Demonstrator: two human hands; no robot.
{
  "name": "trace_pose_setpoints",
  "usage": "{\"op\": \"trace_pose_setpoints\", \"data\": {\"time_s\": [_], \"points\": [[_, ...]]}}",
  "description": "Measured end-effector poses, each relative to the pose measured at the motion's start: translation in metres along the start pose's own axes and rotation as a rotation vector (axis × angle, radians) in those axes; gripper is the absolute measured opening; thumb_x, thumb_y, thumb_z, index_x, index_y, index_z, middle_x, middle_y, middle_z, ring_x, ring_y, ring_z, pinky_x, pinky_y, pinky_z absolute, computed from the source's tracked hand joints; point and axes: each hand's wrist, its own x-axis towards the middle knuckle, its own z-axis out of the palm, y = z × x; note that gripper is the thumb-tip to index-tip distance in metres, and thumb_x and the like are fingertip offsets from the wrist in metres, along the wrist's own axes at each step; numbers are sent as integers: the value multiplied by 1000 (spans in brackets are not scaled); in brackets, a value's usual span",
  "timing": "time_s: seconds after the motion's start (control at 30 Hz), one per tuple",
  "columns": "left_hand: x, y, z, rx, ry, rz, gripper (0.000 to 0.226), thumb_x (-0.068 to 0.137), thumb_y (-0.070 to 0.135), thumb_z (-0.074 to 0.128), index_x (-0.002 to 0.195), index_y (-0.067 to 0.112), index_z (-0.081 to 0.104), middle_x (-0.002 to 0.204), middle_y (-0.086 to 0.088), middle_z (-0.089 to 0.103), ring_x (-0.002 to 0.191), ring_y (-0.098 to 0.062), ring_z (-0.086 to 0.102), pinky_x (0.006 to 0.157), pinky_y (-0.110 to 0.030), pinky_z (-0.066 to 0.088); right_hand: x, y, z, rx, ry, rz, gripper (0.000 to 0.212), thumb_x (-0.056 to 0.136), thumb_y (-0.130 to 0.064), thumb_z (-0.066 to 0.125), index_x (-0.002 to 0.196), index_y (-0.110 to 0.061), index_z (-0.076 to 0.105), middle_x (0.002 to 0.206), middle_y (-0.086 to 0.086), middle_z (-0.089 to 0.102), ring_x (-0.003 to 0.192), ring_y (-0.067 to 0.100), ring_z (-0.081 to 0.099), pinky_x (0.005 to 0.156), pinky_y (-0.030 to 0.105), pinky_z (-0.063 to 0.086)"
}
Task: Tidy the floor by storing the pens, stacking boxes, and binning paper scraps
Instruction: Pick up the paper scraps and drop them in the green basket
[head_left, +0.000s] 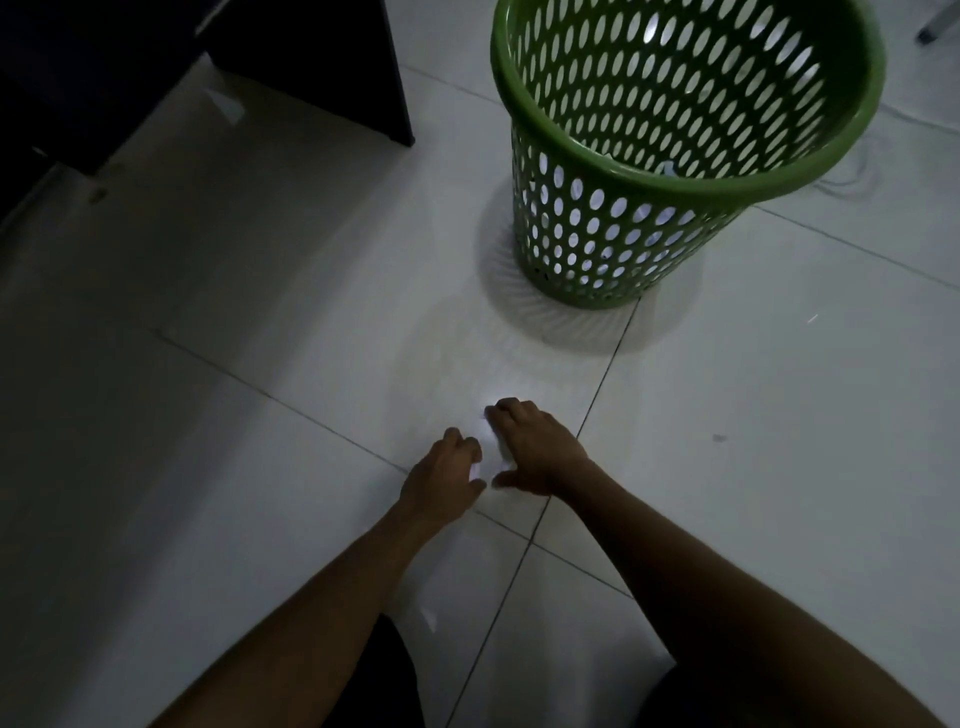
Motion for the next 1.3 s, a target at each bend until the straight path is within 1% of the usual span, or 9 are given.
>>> {"op": "trace_pose_setpoints", "data": {"time_s": [0.23,0.4,0.53,0.63,0.73,0.9,1.0,1.1,1.3], "points": [[10,-9,4,-93,13,26,13,85,9,64,94,7,56,97,-8,52,80,-23,58,71,-35,52,10,4,4,-34,58,-17,72,75,-37,76,137,-17,43,135,2,44,119,22,42,95,35,37],[17,-9,4,-122,-7,9,4,86,7,60,88,8,58,89,-2,44,72,-19,51,61,-25,39,14,7,3,122,63,10,38,75,-21,77,110,-12,64,114,5,57,104,22,49,80,31,42],[19,-7,1,-137,-13,-32,23,81,3,63,76,20,49,85,1,47,74,-16,51,63,-27,41,7,7,10,245,86,62,18,79,-17,73,93,-7,67,98,8,62,94,23,56,74,29,44],[20,-7,1,-107,-23,-48,16,83,6,61,80,19,53,90,-2,55,77,-14,52,64,-24,40,6,6,10,213,61,91,18,83,-21,71,94,-9,64,99,9,62,92,23,58,73,31,45],[21,-3,-1,-100,-46,-70,7,85,7,58,86,14,59,97,-6,59,85,-20,58,71,-29,47,6,8,5,127,-8,119,22,86,-26,67,99,-9,61,102,10,63,94,26,61,74,33,46],[15,18,-17,-156,-63,-63,6,86,9,55,86,11,61,98,-10,63,89,-25,62,77,-37,54,-14,19,-17,79,-69,169,27,92,-32,59,106,-8,60,108,12,61,98,28,61,77,35,48],[9,38,-39,-167,-68,-56,8,88,15,52,86,14,60,94,-8,64,87,-25,62,78,-36,54,-35,18,-43,96,-57,186,30,95,-34,54,109,-8,58,110,11,58,101,28,58,79,37,49],[2,67,-74,-179,-45,-30,8,88,16,53,85,17,60,91,-4,65,82,-22,62,73,-33,53,-56,9,-86,105,6,179,27,95,-33,54,106,-8,57,109,10,57,100,28,57,78,37,50],[-11,136,-158,-212,110,25,7,86,18,56,85,22,62,84,4,65,78,-18,62,69,-33,53,-91,-20,-189,197,219,147,24,94,-35,54,100,-12,57,103,8,57,93,27,55,70,35,43]]}}
